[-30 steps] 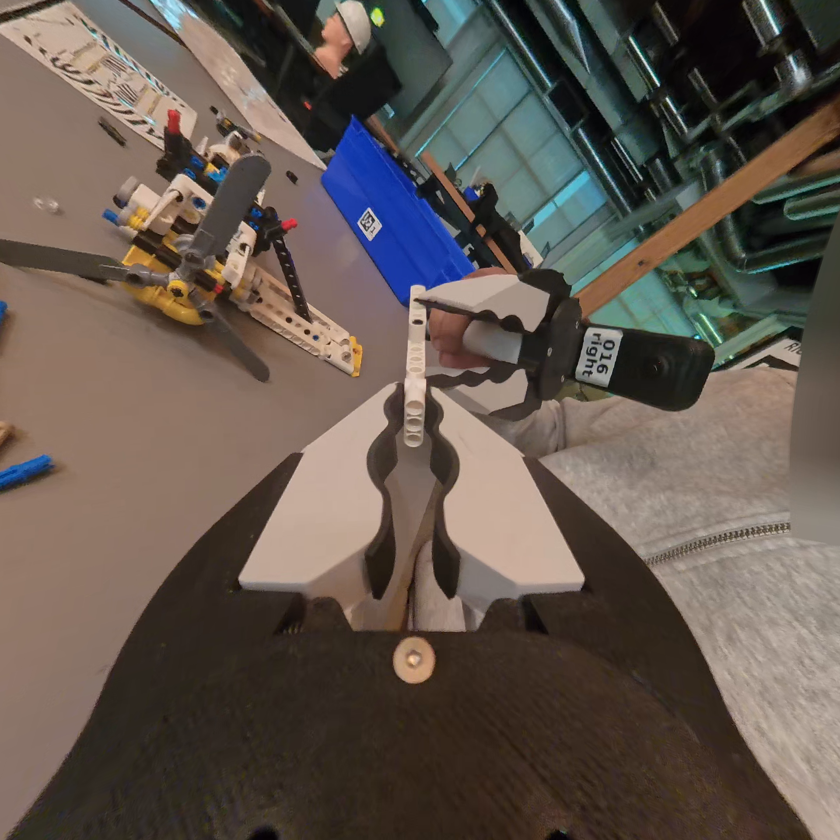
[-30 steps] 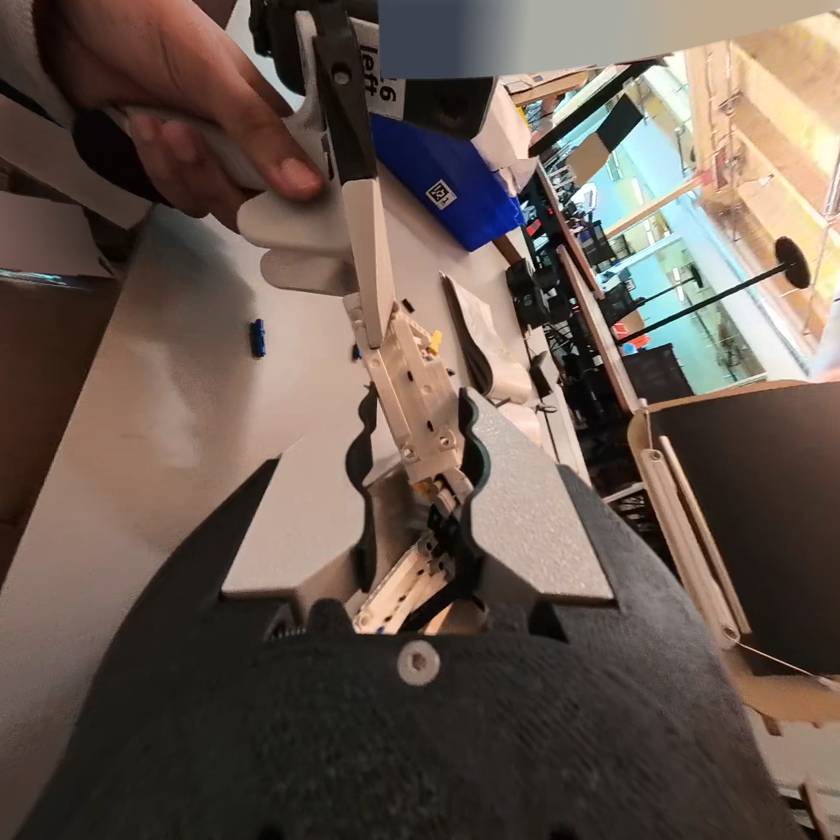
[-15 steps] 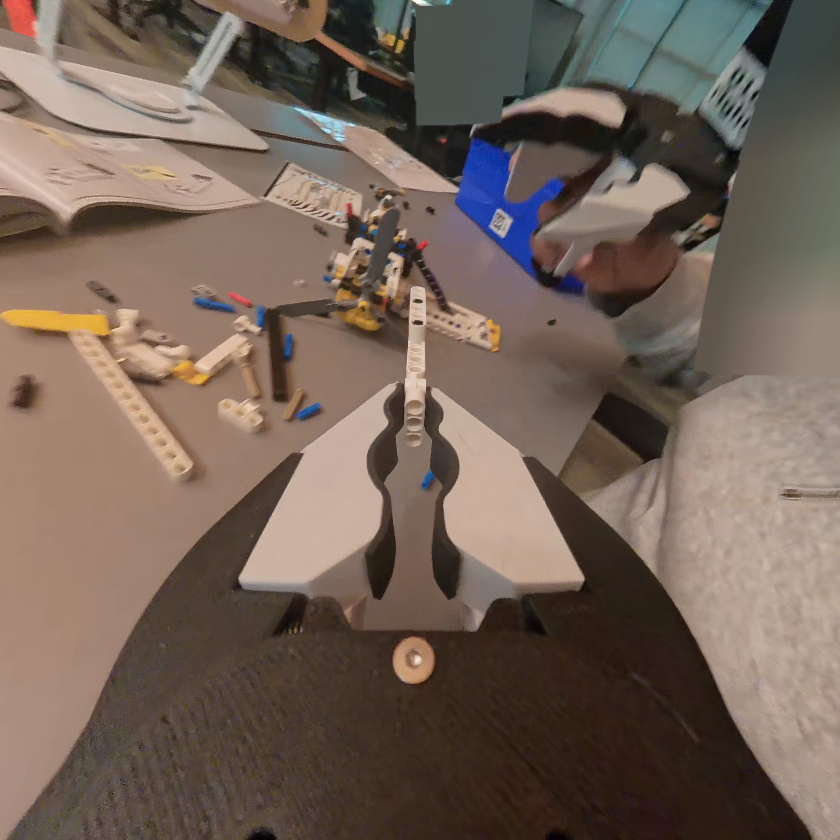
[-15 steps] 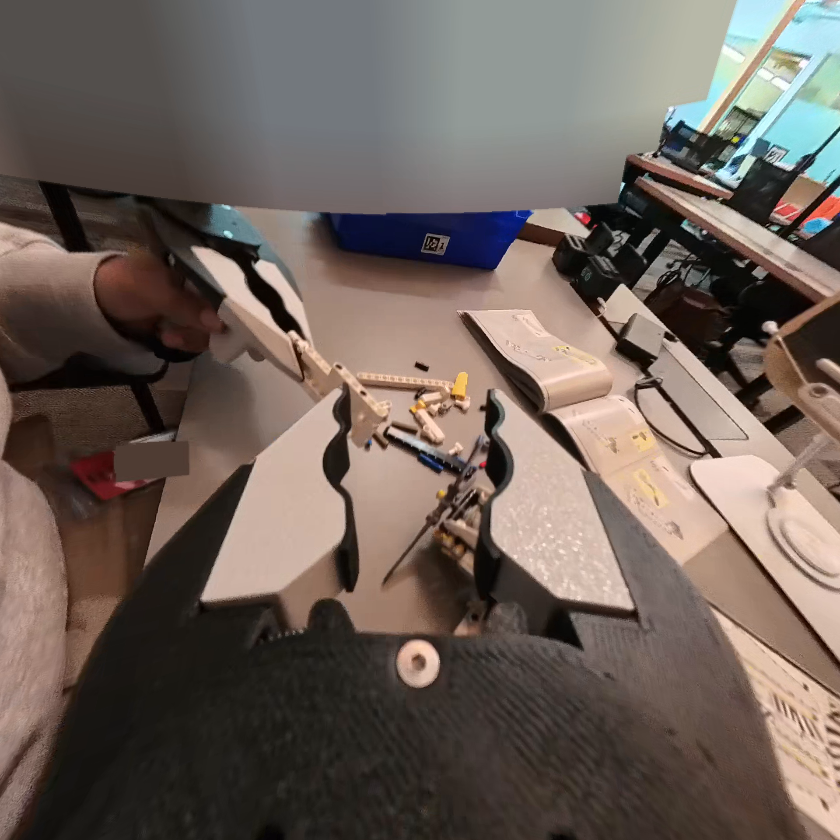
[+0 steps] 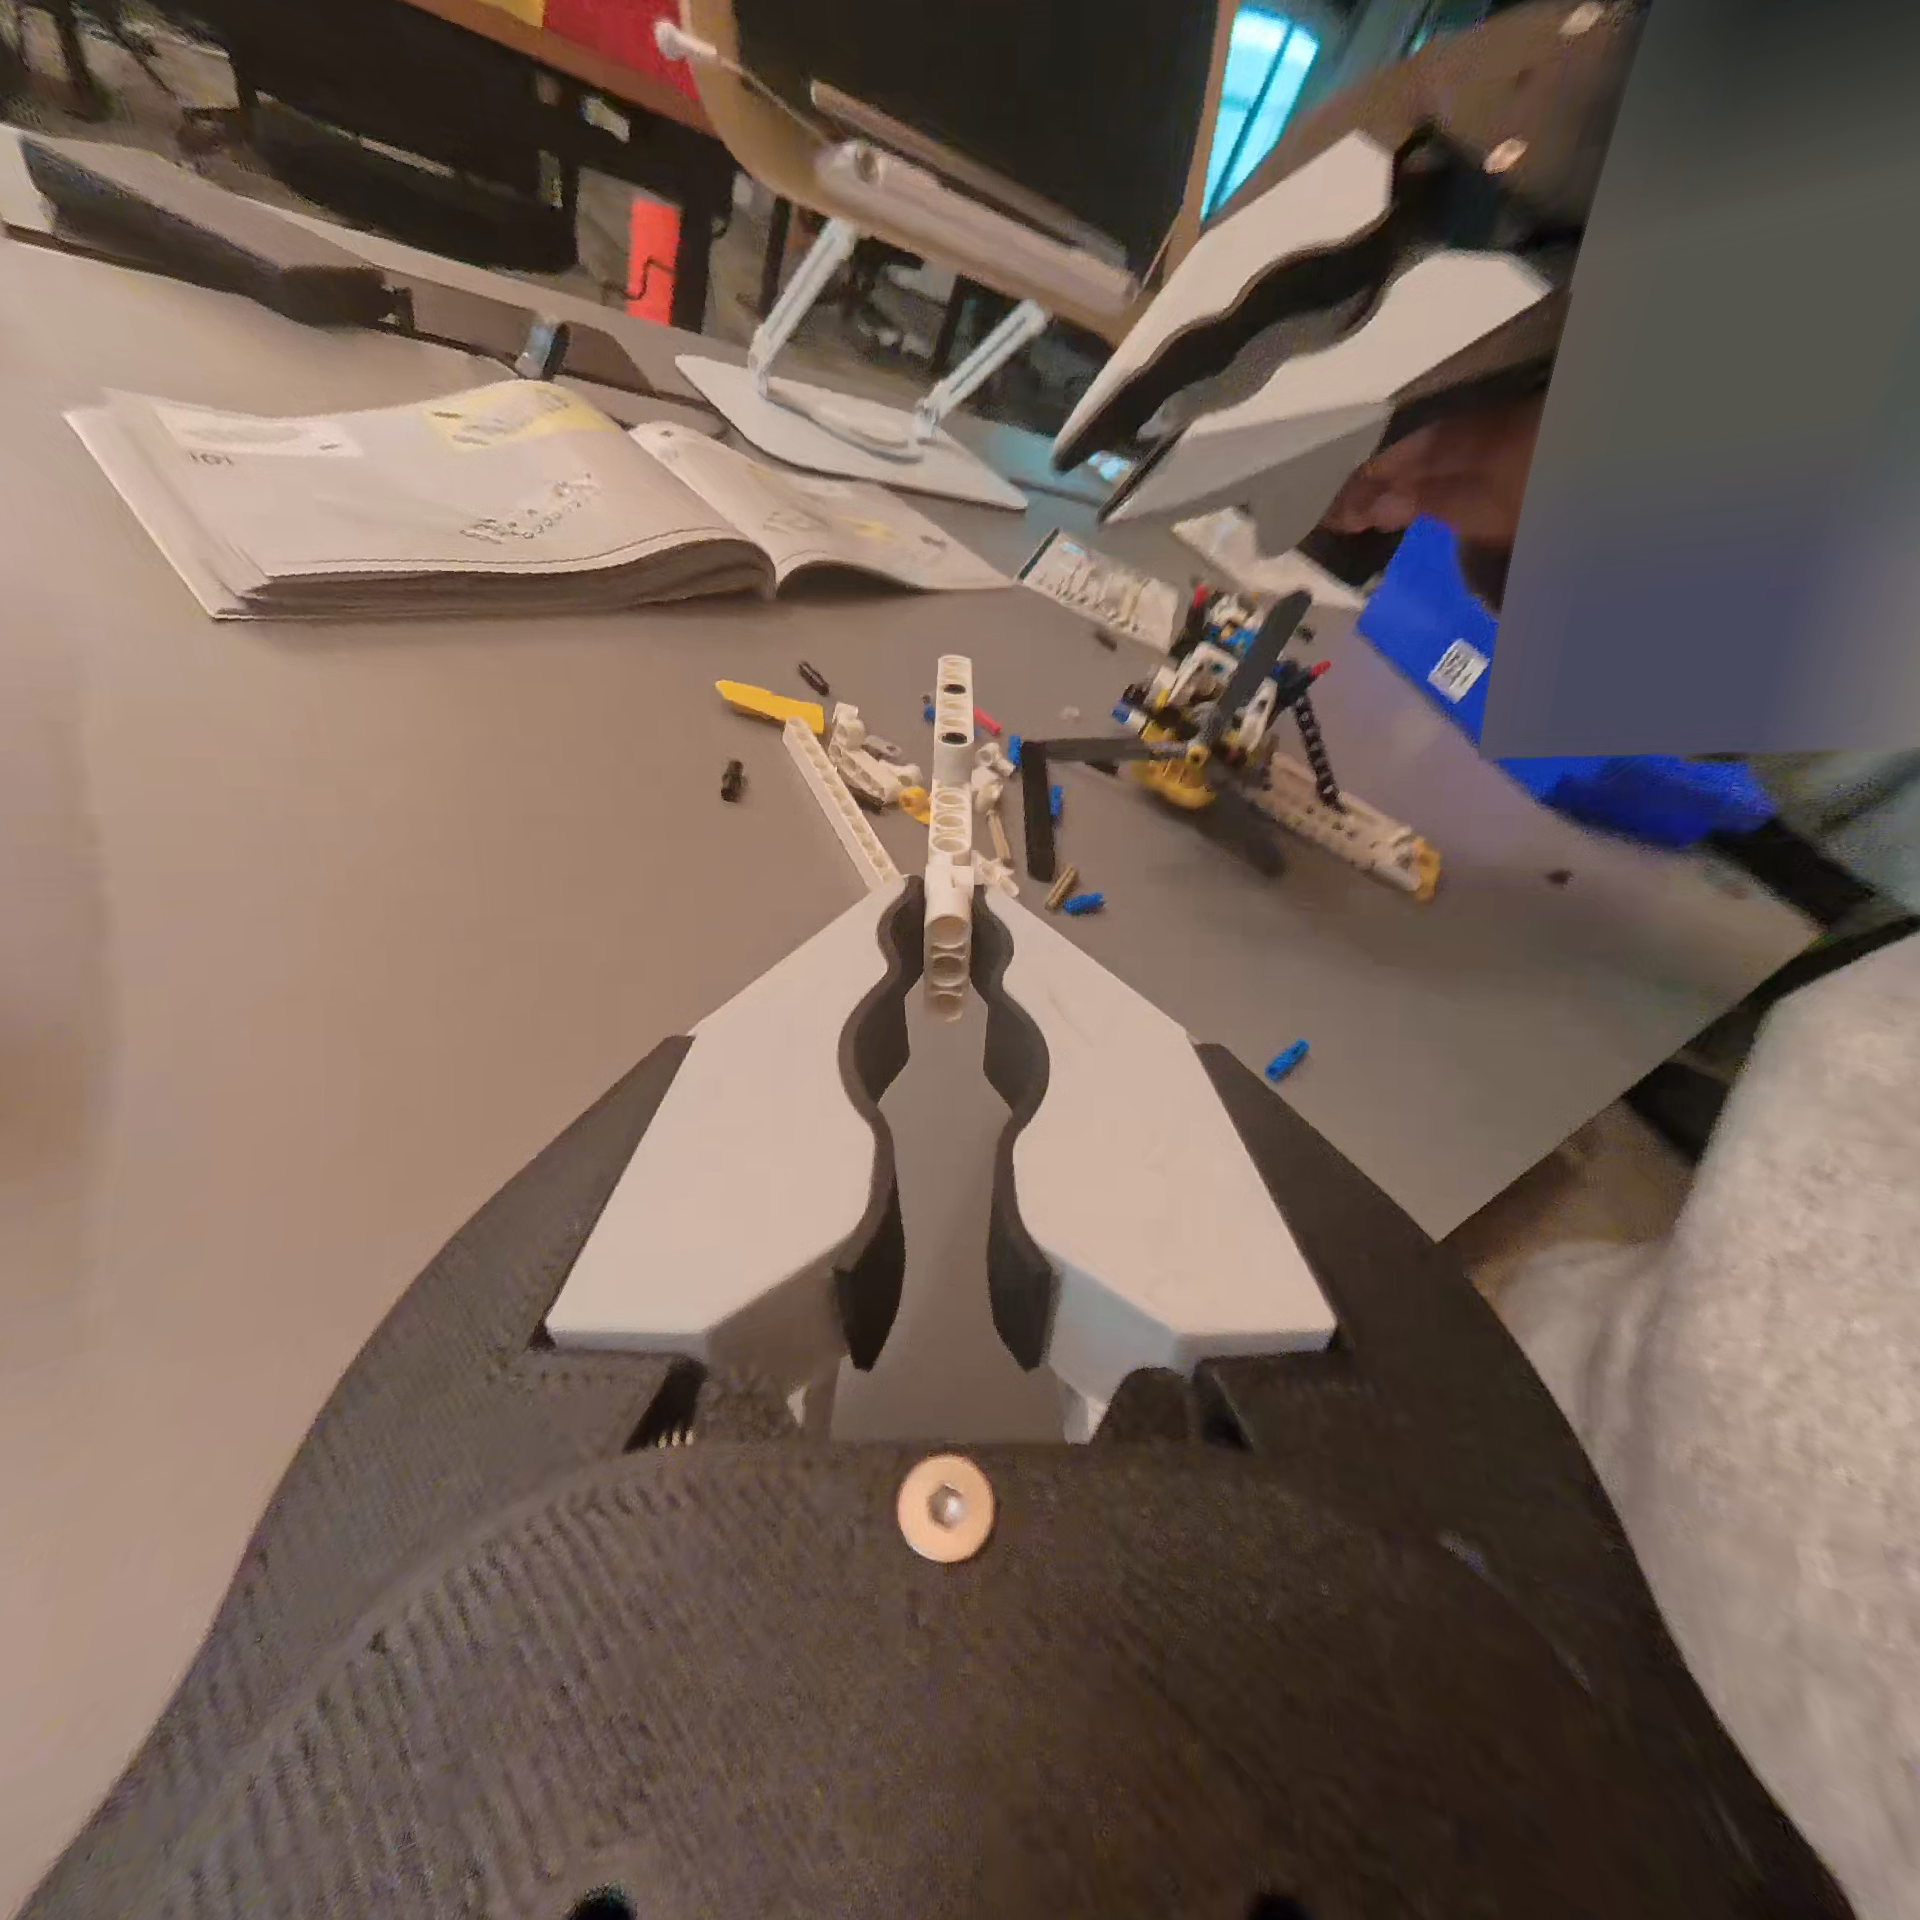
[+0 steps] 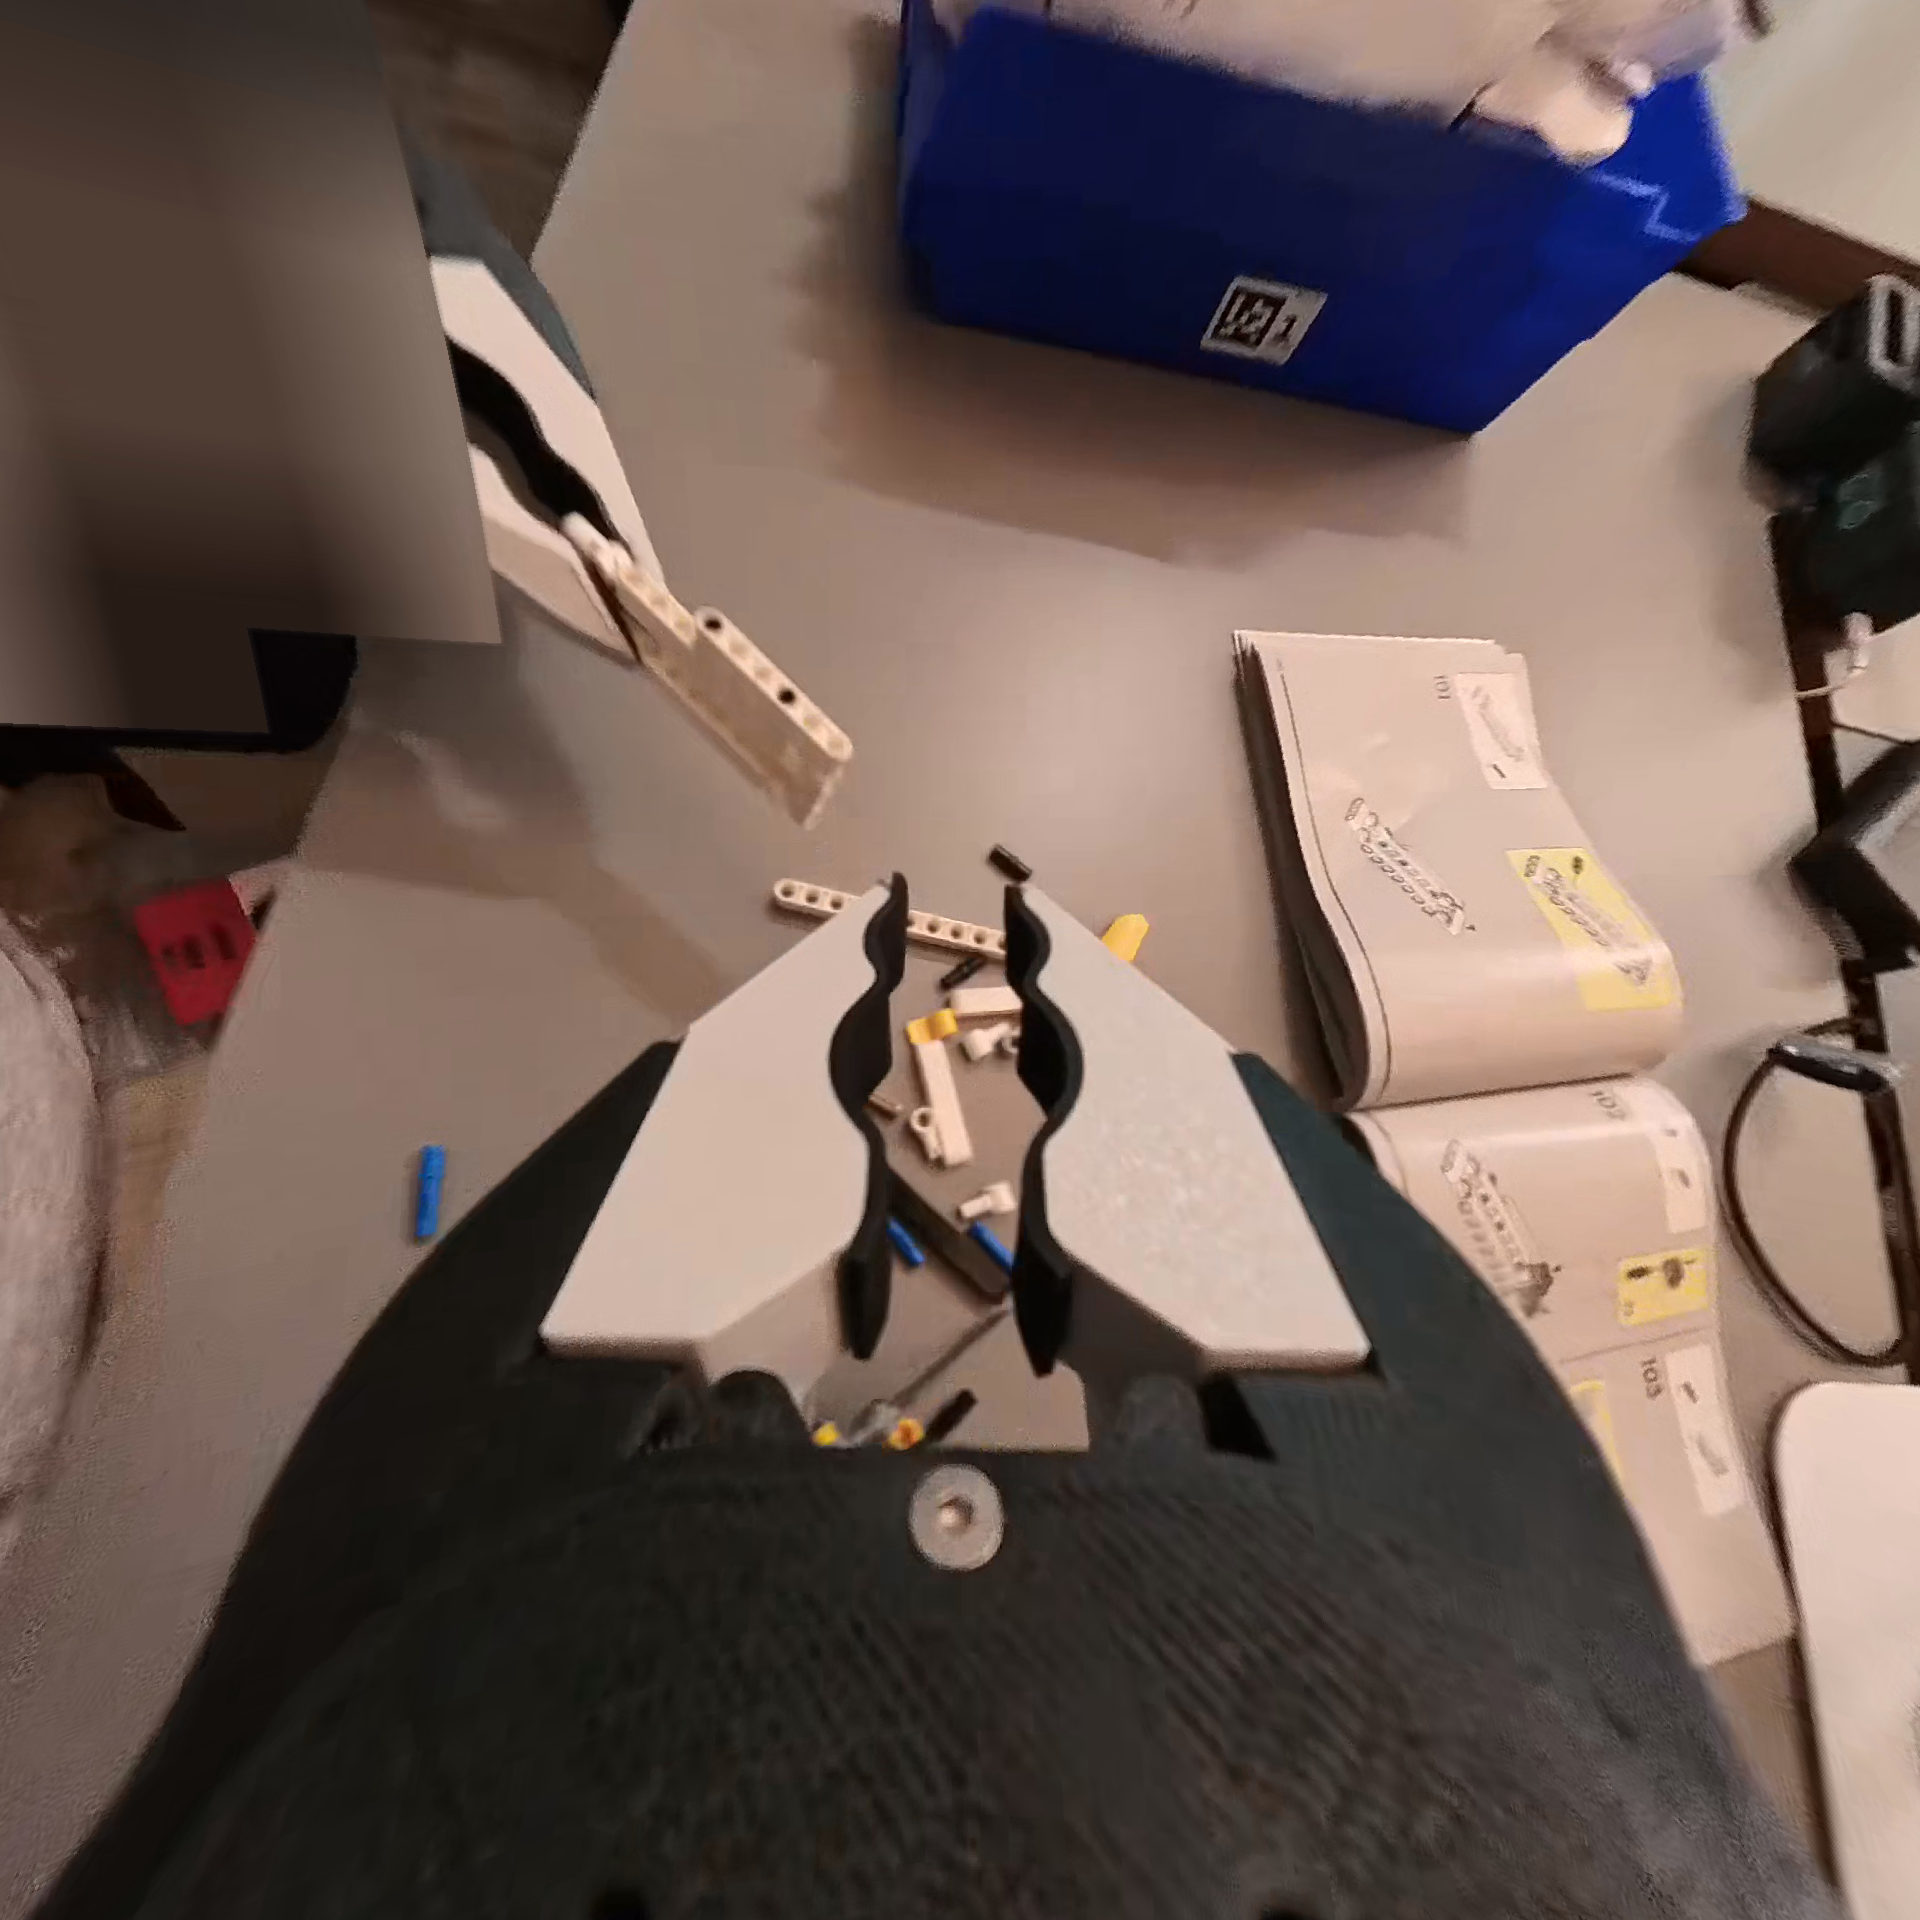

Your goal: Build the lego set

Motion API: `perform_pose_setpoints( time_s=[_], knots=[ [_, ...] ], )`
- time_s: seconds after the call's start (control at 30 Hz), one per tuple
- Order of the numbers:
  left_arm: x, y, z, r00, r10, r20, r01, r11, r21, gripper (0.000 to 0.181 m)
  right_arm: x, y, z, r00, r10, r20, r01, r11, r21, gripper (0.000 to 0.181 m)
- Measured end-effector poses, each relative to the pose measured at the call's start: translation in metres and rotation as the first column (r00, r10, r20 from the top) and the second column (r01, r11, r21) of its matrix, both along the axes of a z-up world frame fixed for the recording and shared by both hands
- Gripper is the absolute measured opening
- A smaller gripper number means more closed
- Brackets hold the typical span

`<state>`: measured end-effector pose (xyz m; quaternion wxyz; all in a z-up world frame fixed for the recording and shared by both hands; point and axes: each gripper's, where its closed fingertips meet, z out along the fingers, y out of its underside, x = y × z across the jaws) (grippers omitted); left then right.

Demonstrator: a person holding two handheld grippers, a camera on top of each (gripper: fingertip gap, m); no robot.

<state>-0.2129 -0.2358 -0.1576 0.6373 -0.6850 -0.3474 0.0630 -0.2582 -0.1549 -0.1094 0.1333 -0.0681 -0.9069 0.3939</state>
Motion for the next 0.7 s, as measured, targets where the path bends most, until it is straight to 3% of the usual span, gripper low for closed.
perform_pose_setpoints(
  time_s=[0.03, 0.2, 0.47, 0.7],
  knots=[
    [-0.001, -0.002, 0.001, 1.000, -0.006, 0.016, 0.006, 0.999, 0.037, 0.004, -0.007, -0.002, -0.005, 1.000, 0.018, 0.000, -0.018, 0.999, 0.042, 0.018],
    [-0.007, -0.007, -0.001, 1.000, 0.015, 0.016, -0.016, 0.998, 0.053, 0.003, -0.046, -0.005, -0.043, 0.992, 0.117, 0.049, -0.126, 0.950, 0.284, 0.023],
    [-0.009, -0.008, -0.009, 0.999, 0.032, 0.007, -0.031, 0.999, -0.019, 0.003, -0.053, -0.039, -0.084, 0.927, 0.304, 0.220, -0.363, 0.874, 0.322, 0.018],
    [-0.006, -0.011, -0.007, 0.999, 0.034, -0.011, -0.034, 0.999, 0.009, 0.003, -0.052, -0.039, -0.114, 0.907, 0.316, 0.278, -0.408, 0.821, 0.398, 0.013]
  ],
)
